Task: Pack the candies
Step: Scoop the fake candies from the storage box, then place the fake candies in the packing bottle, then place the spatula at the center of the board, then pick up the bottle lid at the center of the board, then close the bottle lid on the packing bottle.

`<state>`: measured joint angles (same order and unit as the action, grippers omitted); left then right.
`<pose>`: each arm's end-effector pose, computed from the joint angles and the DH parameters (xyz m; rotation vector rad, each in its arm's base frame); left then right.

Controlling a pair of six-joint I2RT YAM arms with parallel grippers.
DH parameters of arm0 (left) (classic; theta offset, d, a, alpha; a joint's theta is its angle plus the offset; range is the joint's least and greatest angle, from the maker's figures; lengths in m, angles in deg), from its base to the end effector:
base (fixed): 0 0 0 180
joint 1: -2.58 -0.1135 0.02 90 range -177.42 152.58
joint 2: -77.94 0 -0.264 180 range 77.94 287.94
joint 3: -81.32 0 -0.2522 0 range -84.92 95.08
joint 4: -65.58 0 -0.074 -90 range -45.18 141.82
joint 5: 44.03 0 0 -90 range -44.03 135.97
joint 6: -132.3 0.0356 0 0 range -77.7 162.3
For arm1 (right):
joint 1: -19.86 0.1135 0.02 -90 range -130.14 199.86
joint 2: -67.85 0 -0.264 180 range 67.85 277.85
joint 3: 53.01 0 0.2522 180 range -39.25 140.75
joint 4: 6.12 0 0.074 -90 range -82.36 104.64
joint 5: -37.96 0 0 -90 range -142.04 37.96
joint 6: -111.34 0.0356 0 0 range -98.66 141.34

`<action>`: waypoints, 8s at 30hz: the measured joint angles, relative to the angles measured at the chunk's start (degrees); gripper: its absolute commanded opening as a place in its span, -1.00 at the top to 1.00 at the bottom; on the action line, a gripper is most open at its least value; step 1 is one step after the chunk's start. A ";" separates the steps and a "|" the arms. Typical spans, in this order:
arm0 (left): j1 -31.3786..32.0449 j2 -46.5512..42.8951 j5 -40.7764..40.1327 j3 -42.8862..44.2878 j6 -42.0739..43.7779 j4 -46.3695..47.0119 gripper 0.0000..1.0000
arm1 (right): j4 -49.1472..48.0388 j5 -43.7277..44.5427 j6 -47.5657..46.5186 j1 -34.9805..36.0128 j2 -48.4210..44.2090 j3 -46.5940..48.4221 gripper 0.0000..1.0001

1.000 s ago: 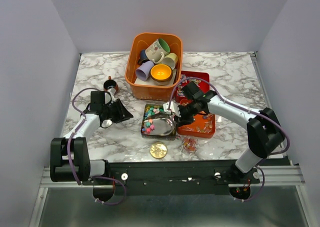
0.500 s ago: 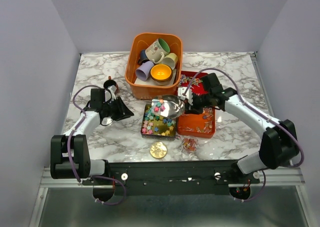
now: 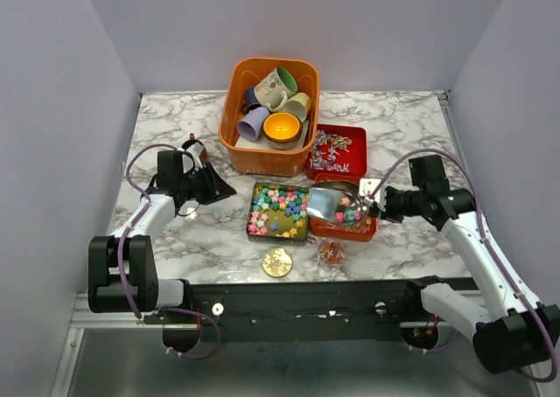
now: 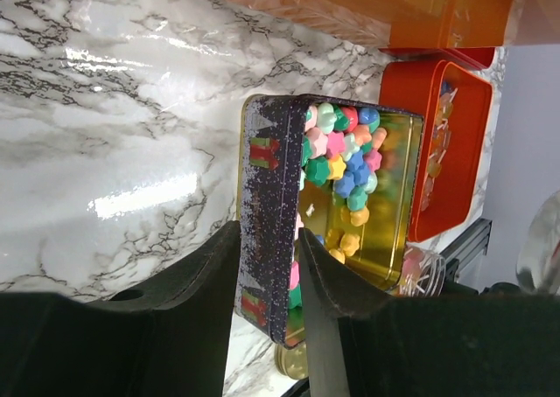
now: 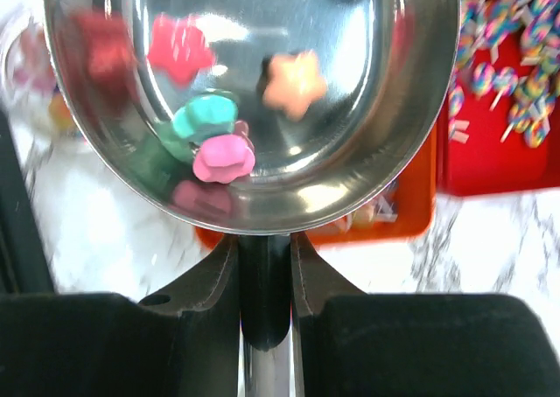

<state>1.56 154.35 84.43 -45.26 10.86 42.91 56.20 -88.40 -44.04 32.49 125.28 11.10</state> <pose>0.2617 -0.0175 0.1987 -0.3381 2.3636 -1.0484 0.1772 0.0613 0.2806 -1.6387 1.6501 0.3629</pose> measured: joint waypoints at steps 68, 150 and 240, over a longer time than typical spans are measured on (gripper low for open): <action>-0.52 0.13 0.00 -2.54 -6.19 11.32 0.13 | 22.56 33.14 -17.97 10.05 -1.40 4.83 0.99; -7.78 -7.54 0.22 5.68 11.61 -5.07 -0.97 | -2.64 -0.85 12.33 6.78 15.23 23.69 -0.99; 8.92 -28.09 -1.92 -6.73 14.53 3.15 -0.97 | 12.11 18.82 -1.44 39.39 18.88 7.80 -0.57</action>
<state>10.48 126.26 82.51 -51.99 25.39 46.06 68.31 -69.58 -45.49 71.87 144.16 18.90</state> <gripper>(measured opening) 0.987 0.864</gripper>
